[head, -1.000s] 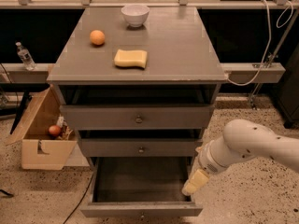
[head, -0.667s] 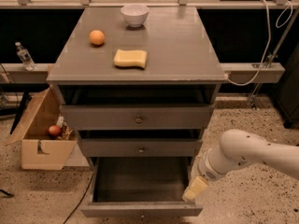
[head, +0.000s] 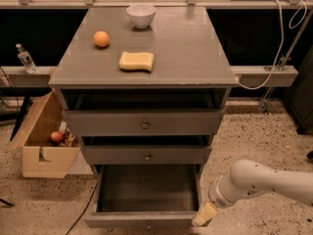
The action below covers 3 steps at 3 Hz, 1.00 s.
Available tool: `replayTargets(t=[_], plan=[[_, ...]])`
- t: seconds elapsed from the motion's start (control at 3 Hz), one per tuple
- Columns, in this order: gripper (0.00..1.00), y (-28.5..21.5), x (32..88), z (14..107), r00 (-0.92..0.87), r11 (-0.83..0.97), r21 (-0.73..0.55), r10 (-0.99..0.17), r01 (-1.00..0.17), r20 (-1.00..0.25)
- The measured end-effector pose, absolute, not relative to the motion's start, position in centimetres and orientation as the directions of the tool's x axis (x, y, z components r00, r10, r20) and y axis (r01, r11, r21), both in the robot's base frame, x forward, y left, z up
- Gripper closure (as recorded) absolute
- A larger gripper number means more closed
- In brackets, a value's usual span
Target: Close bottom drawer
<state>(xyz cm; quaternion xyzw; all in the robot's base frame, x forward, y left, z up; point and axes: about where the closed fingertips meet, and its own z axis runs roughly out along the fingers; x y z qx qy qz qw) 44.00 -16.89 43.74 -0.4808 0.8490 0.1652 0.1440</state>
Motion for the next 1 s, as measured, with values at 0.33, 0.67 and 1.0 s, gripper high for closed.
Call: replayTargets(t=[0.33, 0.67, 1.0], plan=[[0.0, -16.8, 44.3, 43.6, -0.497, 0.488, 0.135, -0.765, -0.862, -0.409], [0.0, -16.8, 44.4, 42.1, -0.496, 0.476, 0.156, -0.77, -0.865, -0.401], [0.0, -16.9, 45.0, 38.2, -0.461, 0.425, 0.18, -0.803, -0.887, -0.378]])
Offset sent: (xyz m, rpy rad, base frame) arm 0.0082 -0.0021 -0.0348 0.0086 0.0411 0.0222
